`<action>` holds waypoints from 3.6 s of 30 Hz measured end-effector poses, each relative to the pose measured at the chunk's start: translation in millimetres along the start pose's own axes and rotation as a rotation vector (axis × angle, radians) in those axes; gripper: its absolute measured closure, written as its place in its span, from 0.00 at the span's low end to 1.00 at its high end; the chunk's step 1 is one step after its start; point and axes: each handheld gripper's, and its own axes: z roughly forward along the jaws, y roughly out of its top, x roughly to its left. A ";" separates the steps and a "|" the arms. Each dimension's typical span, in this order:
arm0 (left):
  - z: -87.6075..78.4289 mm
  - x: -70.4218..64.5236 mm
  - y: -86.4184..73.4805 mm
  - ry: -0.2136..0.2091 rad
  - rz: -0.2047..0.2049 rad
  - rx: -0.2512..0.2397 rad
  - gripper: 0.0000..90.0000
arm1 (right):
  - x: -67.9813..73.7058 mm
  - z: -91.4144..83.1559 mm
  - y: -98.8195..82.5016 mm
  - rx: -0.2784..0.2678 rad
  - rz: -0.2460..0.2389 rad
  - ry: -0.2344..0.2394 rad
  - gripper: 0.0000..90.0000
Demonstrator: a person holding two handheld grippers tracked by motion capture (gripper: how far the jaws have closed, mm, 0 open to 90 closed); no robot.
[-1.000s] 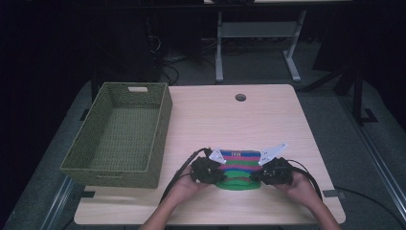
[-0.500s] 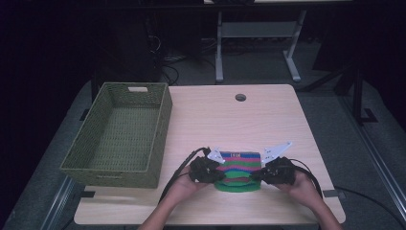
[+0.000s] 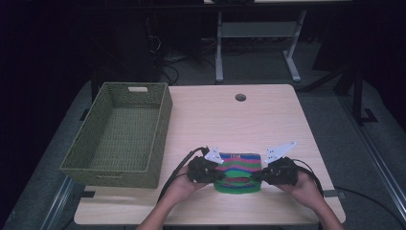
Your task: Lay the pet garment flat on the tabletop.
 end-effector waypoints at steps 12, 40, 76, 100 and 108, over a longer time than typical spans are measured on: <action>-14.2 -0.7 5.5 0.010 -0.003 -0.053 0.96 | 6.7 -14.2 11.5 -0.027 -0.018 -0.007 0.94; -38.2 4.3 25.4 0.023 -0.004 -0.112 0.96 | 0.0 -37.9 32.9 -0.079 0.002 -0.015 0.94; -39.5 54.4 52.9 0.122 -0.152 -0.202 0.96 | -50.4 -45.4 66.8 -0.119 0.115 -0.061 0.94; -19.4 126.5 69.1 0.305 -0.420 -0.309 0.76 | -134.8 -28.6 105.7 -0.163 0.334 -0.243 0.74; -10.5 122.2 59.8 0.276 -0.410 -0.264 0.74 | -138.9 -13.9 84.9 -0.106 0.368 -0.207 0.74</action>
